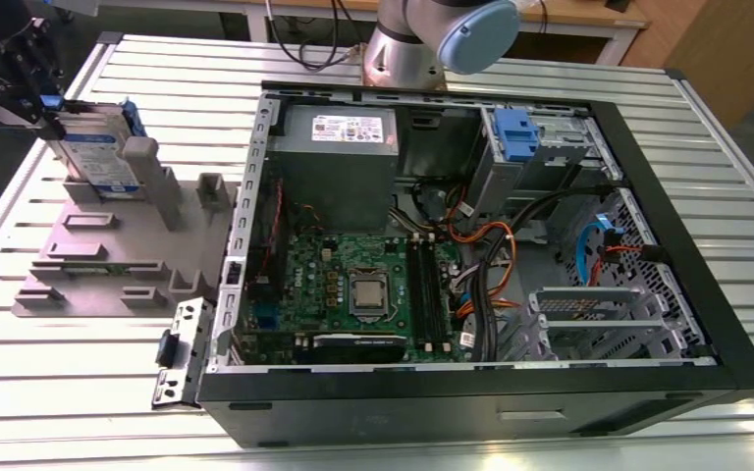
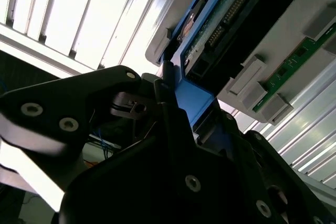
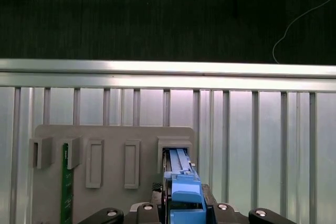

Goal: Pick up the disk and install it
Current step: 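Pick up the disk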

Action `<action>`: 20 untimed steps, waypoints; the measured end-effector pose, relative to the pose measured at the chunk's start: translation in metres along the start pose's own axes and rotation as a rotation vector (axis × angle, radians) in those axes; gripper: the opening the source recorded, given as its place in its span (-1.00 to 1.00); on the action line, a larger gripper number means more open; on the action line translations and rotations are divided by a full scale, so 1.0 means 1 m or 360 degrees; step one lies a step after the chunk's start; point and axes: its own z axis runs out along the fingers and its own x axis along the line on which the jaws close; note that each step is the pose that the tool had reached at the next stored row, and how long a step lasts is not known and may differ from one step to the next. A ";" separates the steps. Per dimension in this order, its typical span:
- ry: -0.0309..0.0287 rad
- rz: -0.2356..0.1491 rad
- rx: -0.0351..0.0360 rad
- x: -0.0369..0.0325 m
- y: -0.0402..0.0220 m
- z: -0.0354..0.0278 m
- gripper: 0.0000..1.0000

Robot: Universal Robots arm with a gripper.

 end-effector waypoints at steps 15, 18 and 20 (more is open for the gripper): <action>0.00001 0.0000 0.0000 -0.0001 0.0000 -0.0029 -0.26; 0.00001 0.0000 0.0000 -0.0001 0.0000 -0.0047 -0.26; -0.00002 0.0000 0.0001 -0.0001 0.0000 -0.0049 -0.26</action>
